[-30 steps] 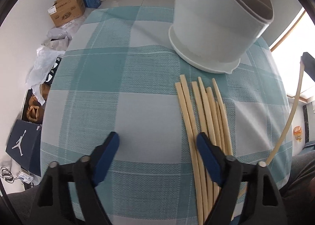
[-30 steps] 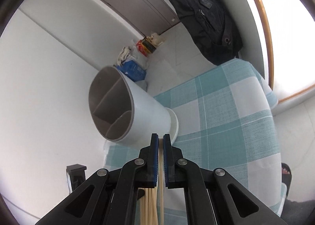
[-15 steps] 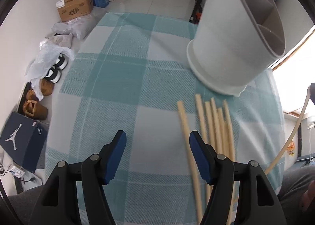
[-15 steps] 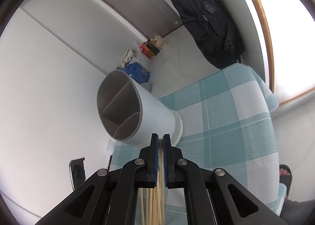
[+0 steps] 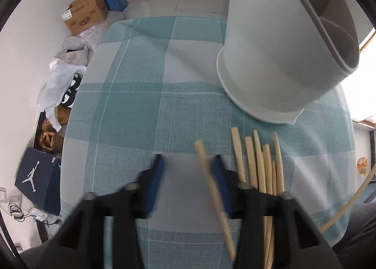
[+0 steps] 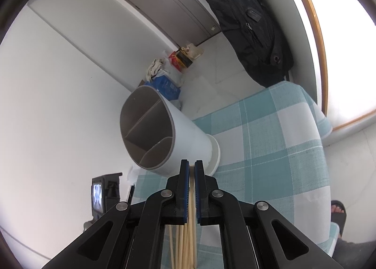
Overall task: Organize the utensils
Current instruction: 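Close the left gripper on another chopstick while the right gripper holds its chopstick, then lift both held chopsticks and carry them above the white utensil holder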
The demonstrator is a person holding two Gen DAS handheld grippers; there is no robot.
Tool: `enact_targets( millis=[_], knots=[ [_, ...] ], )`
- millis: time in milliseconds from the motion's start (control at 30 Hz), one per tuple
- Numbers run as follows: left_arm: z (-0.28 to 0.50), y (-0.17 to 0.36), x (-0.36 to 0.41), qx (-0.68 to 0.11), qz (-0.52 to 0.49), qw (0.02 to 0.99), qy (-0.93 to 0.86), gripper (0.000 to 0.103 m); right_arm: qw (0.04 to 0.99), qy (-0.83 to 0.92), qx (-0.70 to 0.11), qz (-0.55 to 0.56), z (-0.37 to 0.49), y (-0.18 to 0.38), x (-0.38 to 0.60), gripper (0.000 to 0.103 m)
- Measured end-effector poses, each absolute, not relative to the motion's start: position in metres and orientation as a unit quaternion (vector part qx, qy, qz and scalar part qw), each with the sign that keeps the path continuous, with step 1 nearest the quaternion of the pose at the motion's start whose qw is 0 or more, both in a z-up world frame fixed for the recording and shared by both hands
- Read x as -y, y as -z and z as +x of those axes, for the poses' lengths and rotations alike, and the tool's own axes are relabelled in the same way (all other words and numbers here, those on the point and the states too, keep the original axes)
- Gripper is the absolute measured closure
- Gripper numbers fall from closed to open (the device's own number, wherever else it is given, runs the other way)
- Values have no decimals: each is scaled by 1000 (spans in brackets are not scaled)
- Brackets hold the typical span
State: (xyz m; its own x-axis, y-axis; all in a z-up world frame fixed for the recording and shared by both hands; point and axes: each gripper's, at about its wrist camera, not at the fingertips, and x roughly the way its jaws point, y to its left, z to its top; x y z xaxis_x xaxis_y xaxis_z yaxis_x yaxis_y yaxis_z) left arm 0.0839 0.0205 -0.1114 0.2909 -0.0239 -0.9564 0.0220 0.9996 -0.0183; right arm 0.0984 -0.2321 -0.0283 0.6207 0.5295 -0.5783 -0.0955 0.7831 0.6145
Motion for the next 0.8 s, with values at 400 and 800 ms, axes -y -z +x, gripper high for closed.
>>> enact_targets(
  millis=[400,800],
  knots=[
    [72,75,-27,-516,-96,850,43,101,885,-188,-360,227,79,8,219,99],
    [33,-1,-33,-385,-115,913,76,101,909,-208,-309,185,58,-23,194,99]
  ],
)
